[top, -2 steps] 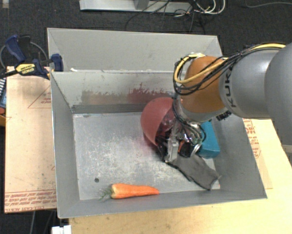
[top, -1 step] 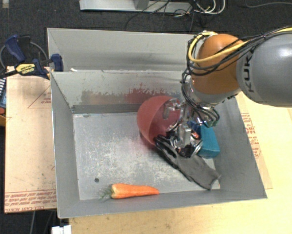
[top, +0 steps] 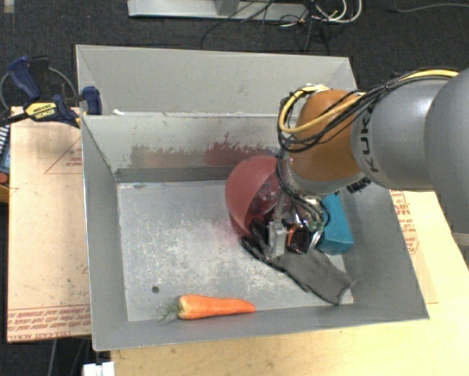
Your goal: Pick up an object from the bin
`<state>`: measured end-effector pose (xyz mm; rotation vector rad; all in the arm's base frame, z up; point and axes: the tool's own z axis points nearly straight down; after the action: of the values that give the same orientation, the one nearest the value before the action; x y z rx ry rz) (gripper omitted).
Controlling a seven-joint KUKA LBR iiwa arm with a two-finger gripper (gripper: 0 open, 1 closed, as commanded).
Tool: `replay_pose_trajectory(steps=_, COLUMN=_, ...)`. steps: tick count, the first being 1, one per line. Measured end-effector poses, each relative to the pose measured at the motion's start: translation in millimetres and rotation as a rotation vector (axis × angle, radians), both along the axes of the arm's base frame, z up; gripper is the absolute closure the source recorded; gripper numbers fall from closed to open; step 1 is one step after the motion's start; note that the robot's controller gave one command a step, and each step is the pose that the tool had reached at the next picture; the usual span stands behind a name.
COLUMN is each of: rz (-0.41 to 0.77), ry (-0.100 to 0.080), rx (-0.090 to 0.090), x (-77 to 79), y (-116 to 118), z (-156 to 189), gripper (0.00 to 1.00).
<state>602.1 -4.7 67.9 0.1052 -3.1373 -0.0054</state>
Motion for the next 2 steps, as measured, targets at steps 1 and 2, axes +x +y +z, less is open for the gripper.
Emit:
replay_pose_trajectory(steps=1, rz=-0.081, ry=-0.012, rx=0.002, x=3.0, y=-12, z=2, gripper=0.0)
replay_pose_trajectory(steps=2, rz=-0.002, ry=0.0, rx=0.002, x=0.8, y=1, z=1, gripper=1.0)
